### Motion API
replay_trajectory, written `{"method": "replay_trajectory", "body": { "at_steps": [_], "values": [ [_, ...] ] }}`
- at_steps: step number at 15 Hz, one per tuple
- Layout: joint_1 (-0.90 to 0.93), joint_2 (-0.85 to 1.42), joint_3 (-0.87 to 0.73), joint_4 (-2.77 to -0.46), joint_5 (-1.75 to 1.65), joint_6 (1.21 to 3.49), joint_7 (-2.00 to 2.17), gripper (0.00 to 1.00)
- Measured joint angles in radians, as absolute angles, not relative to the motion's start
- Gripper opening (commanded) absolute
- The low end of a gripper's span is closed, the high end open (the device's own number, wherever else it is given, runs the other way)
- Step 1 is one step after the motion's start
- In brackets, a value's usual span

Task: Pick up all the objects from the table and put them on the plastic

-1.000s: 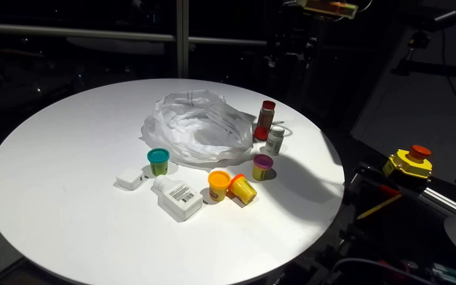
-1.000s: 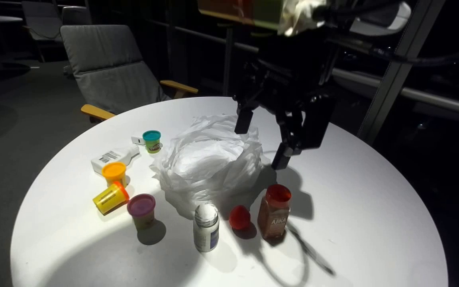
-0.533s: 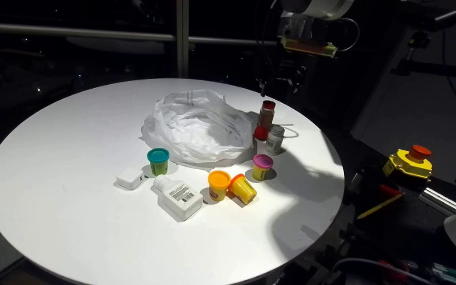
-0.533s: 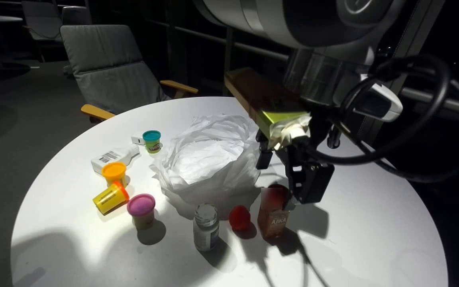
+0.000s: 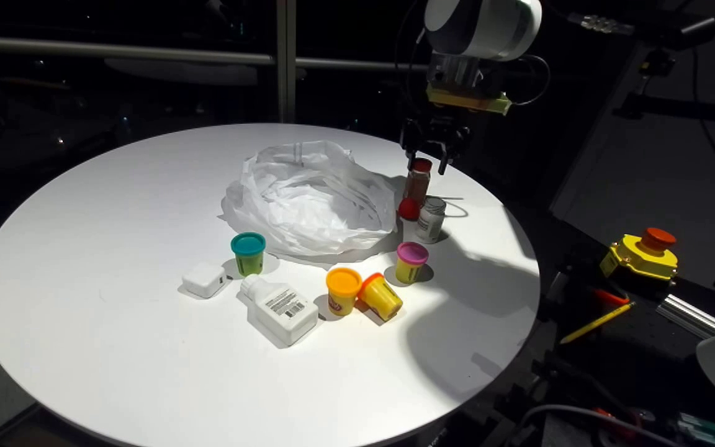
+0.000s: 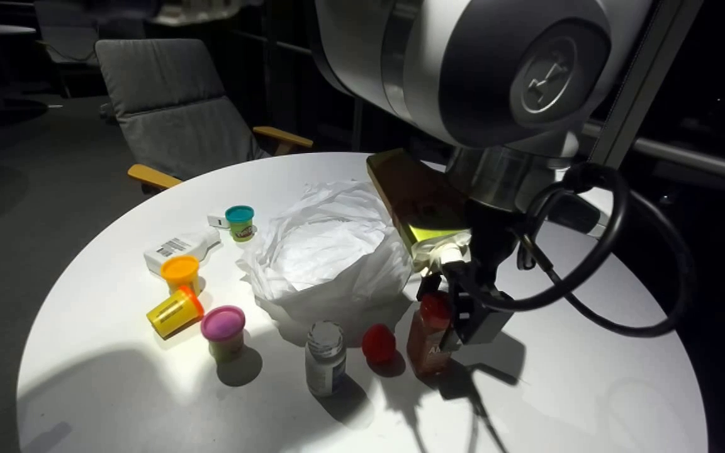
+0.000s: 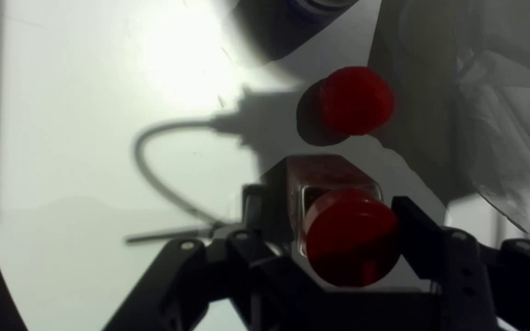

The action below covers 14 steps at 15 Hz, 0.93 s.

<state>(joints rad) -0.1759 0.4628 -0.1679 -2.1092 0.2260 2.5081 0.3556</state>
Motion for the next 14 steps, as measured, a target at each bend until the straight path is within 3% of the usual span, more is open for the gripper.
{"method": "replay_trajectory", "body": {
  "at_steps": [2,3,8,14],
  "values": [
    [-0.176,0.464,-0.169,-2.109,0.226,2.523,0.373,0.27],
    [-0.176,0.464,-0.171,-2.108,0.226,2.524,0.379,0.24],
    [-0.139,0.437,-0.204,-2.114,0.188,2.523,0.447,0.24],
    [0.064,0.229,-0.281,-2.174,-0.159,2.471,0.765,0.24]
  ]
}}
